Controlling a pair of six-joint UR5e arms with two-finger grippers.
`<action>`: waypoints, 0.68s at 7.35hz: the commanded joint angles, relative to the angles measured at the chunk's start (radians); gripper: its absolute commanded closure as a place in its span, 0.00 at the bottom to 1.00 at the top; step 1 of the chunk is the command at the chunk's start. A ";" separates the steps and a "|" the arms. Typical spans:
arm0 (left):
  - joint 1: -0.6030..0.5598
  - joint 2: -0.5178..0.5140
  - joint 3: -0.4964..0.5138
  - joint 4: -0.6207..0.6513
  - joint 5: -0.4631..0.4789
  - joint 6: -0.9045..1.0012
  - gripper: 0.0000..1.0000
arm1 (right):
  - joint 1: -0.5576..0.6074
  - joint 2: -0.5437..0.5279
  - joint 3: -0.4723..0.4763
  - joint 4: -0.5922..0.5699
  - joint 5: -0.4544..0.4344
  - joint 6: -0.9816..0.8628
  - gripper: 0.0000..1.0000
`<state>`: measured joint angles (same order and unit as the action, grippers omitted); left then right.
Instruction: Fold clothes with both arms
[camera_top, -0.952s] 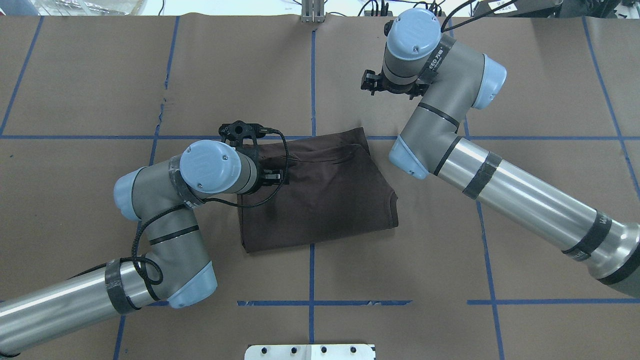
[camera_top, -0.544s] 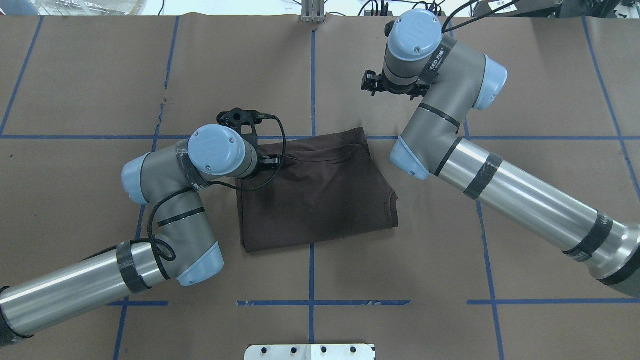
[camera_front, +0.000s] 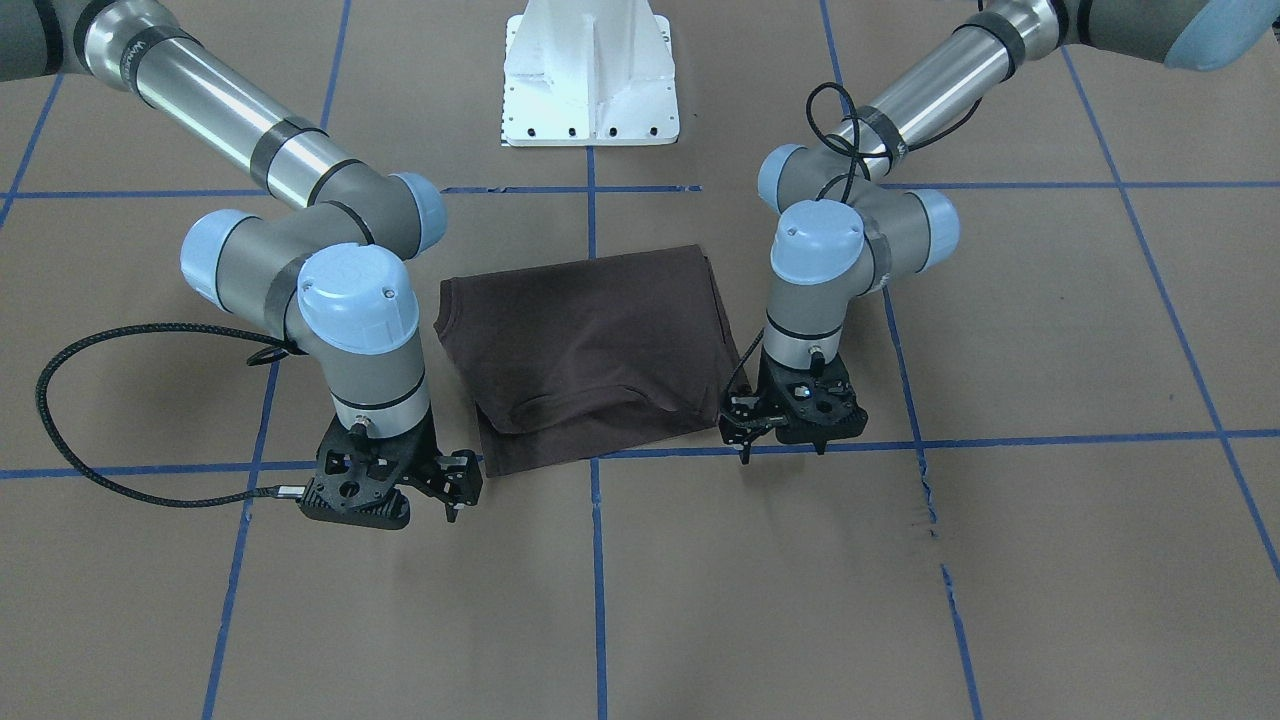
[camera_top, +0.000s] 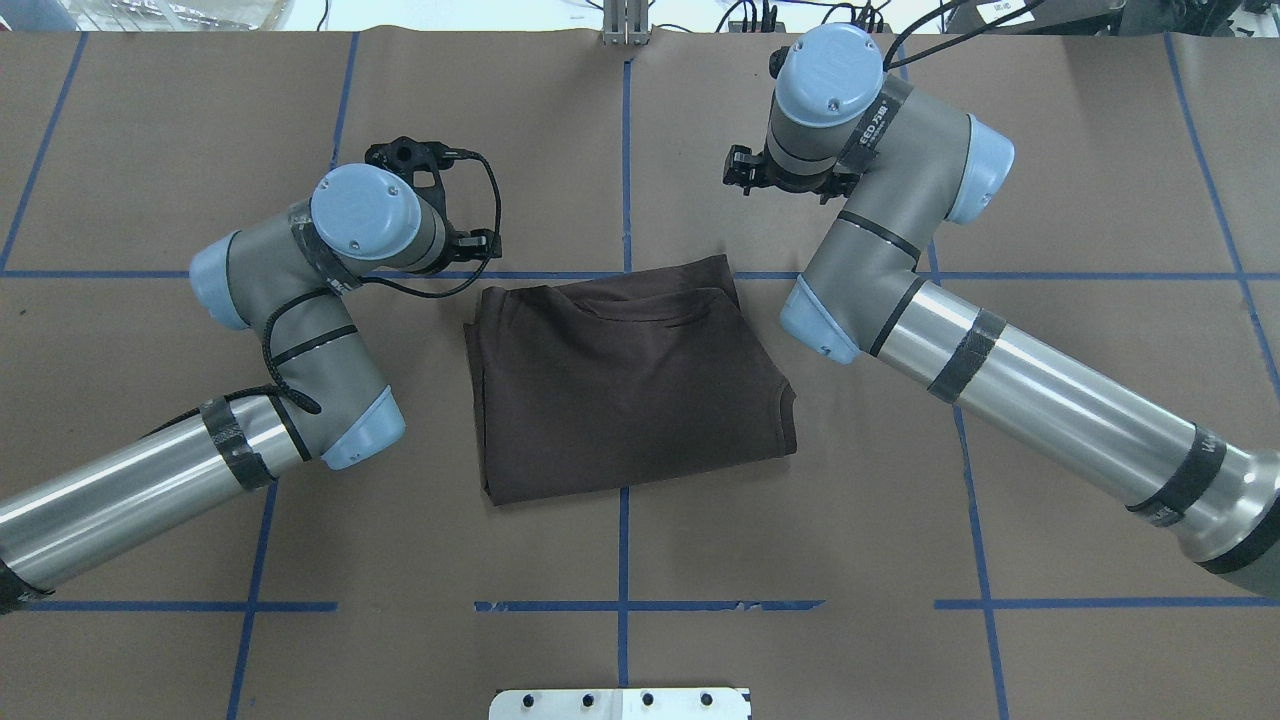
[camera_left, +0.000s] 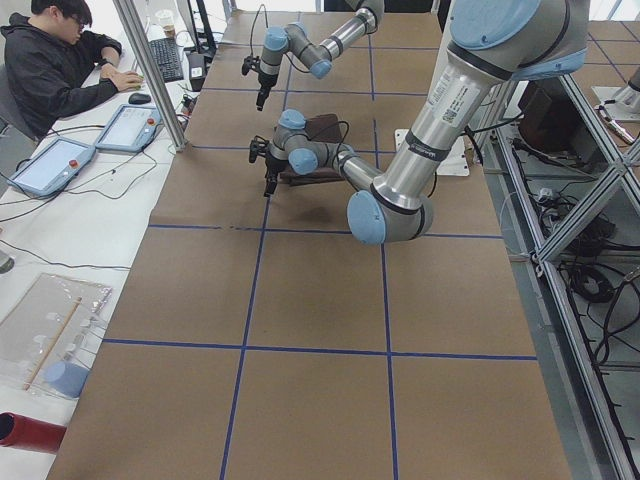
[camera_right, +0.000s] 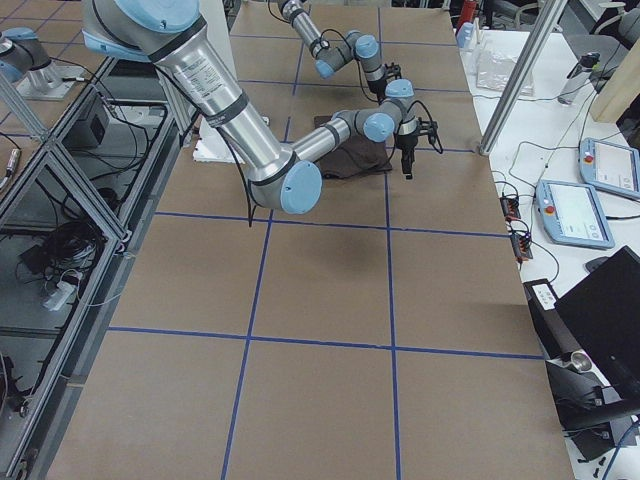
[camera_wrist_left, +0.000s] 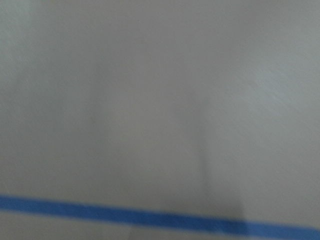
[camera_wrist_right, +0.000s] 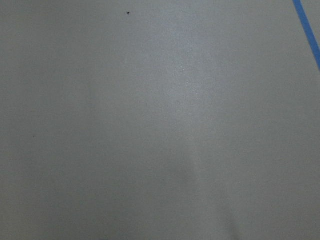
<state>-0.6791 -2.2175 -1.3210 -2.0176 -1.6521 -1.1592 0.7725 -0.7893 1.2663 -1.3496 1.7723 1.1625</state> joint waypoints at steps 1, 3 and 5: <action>-0.017 -0.030 0.008 -0.073 -0.009 0.014 0.00 | -0.002 -0.002 0.001 0.001 -0.001 0.000 0.00; 0.019 -0.051 -0.013 -0.072 -0.009 -0.165 0.10 | -0.002 -0.002 0.001 0.001 0.001 0.006 0.00; 0.049 -0.077 -0.014 -0.060 -0.009 -0.279 0.53 | -0.004 -0.002 0.001 0.003 -0.001 0.003 0.00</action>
<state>-0.6469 -2.2791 -1.3328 -2.0855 -1.6608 -1.3758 0.7691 -0.7915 1.2670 -1.3474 1.7721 1.1670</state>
